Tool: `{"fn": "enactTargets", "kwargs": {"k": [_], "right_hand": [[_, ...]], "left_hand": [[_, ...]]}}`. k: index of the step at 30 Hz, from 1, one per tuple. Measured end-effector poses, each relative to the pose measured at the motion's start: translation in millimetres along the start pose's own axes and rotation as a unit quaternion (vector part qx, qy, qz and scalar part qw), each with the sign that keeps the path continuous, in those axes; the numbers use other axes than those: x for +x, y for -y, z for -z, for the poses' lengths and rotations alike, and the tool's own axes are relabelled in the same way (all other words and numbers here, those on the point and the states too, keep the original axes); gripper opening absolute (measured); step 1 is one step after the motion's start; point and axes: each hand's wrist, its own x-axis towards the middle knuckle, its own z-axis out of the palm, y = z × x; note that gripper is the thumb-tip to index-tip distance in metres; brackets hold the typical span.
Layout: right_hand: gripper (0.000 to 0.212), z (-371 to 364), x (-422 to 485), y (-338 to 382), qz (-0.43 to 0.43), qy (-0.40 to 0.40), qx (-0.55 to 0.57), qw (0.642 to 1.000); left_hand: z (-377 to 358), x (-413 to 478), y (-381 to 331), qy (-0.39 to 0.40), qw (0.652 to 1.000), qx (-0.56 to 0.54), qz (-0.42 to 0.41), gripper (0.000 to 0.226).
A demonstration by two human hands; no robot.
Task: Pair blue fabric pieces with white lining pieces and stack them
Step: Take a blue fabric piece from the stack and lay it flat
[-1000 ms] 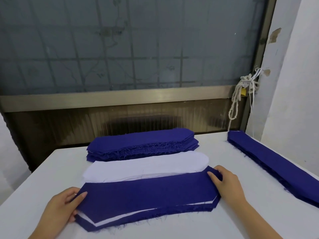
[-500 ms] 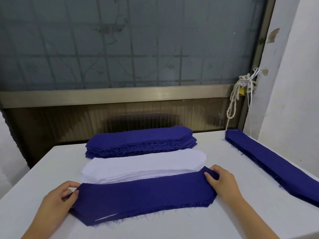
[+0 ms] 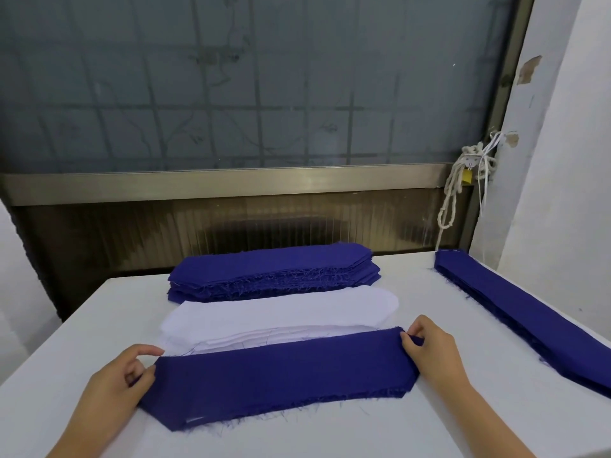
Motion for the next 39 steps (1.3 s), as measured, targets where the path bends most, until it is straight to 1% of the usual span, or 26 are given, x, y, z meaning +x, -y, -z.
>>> {"fn": "enactTargets", "kwargs": {"k": [7,12,22,29,39], "right_hand": [[0.018,-0.3,0.6,0.1,0.006,-0.001,-0.021,1.000],[0.014,-0.9,1.5,1.2,-0.001,0.000,-0.024,1.000],[0.009,-2.4,2.9,0.0,0.003,0.009,-0.046,0.999],[0.008,-2.4,1.9,-0.6,0.011,0.000,-0.046,0.999],[0.007,-2.2,1.7,1.3,0.021,0.008,-0.047,0.999]], "left_hand": [[-0.9,0.5,4.1,0.007,1.000,0.011,0.012,0.034],[-2.5,0.9,6.3,-0.003,1.000,-0.008,0.019,0.031],[-3.7,3.2,4.9,-0.006,0.999,-0.008,0.042,0.032],[-4.1,1.7,2.6,-0.017,0.999,-0.025,0.033,0.033],[-2.7,2.6,3.3,-0.007,0.999,-0.025,0.032,0.030]]}}
